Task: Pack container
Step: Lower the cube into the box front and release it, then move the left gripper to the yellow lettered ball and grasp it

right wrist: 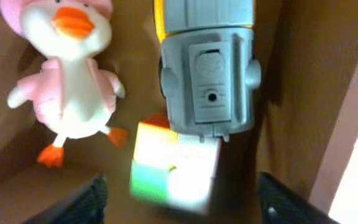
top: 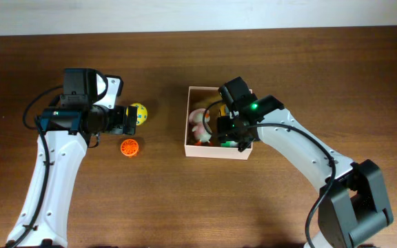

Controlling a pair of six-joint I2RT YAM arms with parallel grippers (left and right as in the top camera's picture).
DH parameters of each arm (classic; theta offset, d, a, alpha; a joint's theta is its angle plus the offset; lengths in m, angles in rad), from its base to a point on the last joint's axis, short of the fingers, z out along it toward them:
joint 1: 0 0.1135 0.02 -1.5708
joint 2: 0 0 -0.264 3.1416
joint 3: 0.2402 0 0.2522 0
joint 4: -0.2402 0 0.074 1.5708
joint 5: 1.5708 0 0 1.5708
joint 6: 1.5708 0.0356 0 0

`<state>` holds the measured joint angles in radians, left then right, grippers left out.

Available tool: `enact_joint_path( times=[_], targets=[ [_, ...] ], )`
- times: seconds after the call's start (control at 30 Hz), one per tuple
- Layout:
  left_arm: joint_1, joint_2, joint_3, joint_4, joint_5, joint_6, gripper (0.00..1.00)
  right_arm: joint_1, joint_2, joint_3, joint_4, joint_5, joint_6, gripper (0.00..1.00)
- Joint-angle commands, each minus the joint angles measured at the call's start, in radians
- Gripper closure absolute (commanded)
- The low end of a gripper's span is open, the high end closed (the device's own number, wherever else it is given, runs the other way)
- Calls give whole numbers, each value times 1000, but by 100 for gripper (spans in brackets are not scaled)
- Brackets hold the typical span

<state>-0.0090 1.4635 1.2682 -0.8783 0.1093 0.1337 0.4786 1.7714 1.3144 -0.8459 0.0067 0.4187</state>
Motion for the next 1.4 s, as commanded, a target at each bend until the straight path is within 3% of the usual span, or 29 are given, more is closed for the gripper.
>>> enact_joint_path(
  times=[0.0,0.3,0.5,0.7,0.97,1.03,1.2,1.37],
  targets=[
    [-1,6,18,2,14,-5,1,-1,-10,78,-18,28,-46,28],
    [-1,6,18,2,14,-5,1,-35,-63,401,-312,136,-48,28],
    [-1,6,18,2,14,-5,1,-178,-110,562,-500,189,-48,20],
    [-2,6,18,32,44,-7,1,-426,-127,551,-538,138,-57,14],
    [-2,14,18,134,78,-4,1,-737,-126,380,-467,-104,-130,6],
    [-1,27,18,161,75,-5,1,-785,-126,329,-441,-149,-130,0],
    [-1,127,76,156,47,-6,1,-845,-125,219,-391,-169,-130,1],
    [-2,290,249,80,21,-6,1,-850,-125,154,-368,-169,-130,1]
  ],
)
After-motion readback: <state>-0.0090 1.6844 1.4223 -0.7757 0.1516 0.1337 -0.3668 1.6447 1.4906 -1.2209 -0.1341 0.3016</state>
